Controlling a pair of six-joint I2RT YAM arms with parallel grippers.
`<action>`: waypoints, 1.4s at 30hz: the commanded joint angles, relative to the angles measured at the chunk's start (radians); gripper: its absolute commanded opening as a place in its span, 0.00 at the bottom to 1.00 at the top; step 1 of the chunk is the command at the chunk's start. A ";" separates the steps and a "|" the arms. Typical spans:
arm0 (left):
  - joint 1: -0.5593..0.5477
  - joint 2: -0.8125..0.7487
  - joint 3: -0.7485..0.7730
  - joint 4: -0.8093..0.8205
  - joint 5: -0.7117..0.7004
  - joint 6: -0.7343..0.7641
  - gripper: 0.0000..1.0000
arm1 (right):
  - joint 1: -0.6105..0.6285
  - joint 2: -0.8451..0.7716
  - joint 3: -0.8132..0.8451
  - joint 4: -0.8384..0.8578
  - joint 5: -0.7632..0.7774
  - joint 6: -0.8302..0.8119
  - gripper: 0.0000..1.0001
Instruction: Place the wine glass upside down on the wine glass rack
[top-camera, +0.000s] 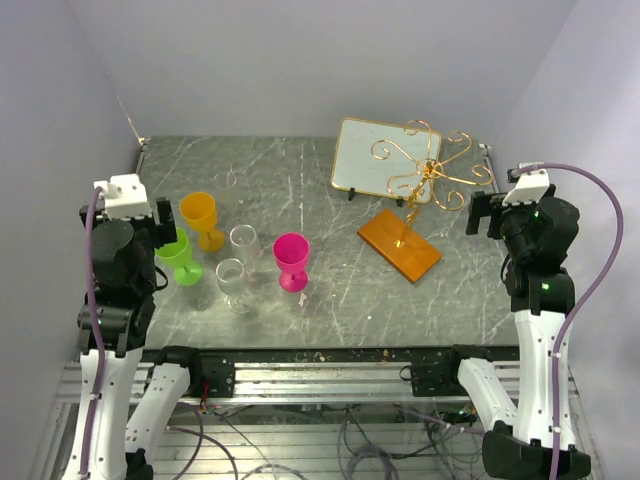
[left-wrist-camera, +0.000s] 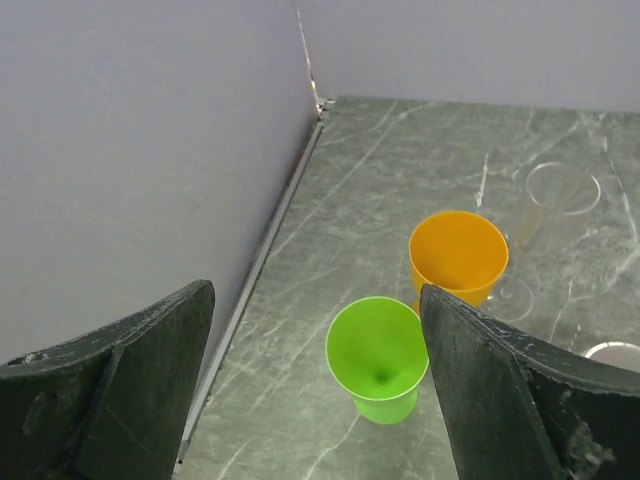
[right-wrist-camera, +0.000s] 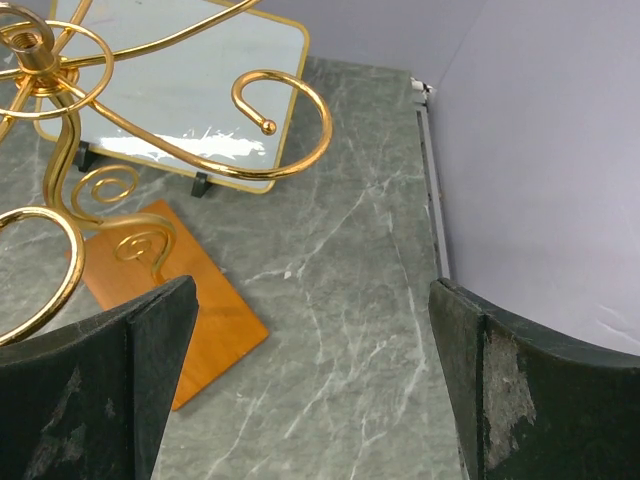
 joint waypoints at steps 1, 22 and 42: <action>0.010 -0.018 -0.038 0.051 0.063 0.017 0.94 | -0.010 -0.004 -0.020 0.021 0.001 0.011 1.00; 0.023 -0.016 -0.045 0.042 0.291 0.104 0.94 | -0.026 -0.067 0.074 -0.176 -0.074 -0.097 1.00; 0.030 0.171 0.077 -0.243 0.830 0.313 0.94 | -0.037 0.074 0.400 -0.401 -0.634 -0.230 1.00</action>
